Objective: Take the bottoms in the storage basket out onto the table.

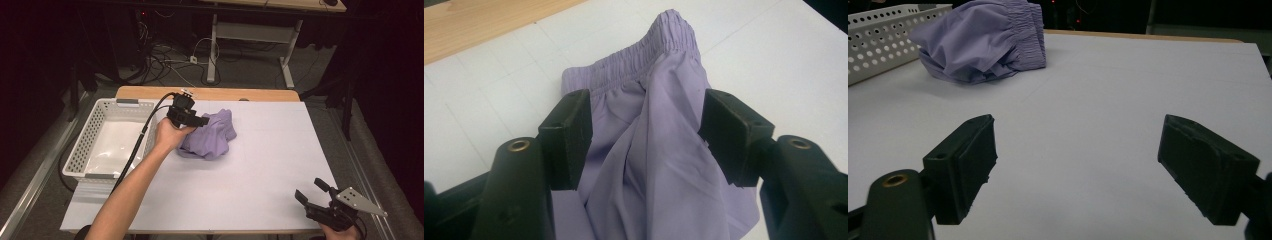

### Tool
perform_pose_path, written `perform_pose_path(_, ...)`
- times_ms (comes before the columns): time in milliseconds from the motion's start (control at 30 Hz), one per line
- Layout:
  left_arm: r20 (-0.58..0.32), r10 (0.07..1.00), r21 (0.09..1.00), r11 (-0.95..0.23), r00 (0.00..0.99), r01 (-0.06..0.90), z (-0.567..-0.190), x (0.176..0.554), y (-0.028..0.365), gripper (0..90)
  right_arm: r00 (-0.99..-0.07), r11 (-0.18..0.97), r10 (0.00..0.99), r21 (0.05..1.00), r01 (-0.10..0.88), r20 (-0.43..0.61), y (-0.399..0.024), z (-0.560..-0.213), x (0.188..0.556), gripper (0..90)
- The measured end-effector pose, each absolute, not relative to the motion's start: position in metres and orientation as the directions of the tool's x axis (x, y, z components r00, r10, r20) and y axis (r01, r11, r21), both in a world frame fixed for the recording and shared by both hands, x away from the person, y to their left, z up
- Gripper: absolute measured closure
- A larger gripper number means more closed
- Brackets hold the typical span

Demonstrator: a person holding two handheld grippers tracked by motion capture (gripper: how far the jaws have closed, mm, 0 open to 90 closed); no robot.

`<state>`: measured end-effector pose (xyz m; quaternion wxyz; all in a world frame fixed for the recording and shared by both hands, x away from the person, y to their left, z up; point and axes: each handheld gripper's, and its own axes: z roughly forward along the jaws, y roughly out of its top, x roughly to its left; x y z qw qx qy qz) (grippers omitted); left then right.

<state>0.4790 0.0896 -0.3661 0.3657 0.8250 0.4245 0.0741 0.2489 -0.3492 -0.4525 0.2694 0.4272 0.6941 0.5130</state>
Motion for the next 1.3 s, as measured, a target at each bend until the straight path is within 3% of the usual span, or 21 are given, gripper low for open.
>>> perform_pose_path(1300, -0.166, 0.751, 0.694, -0.371, 0.639, 0.617, -0.335, 0.461, 0.121, 36.1, -0.488, 0.105, 0.870, 0.942, 0.318, 0.068, -0.349, -0.453, 0.249, 16.4)
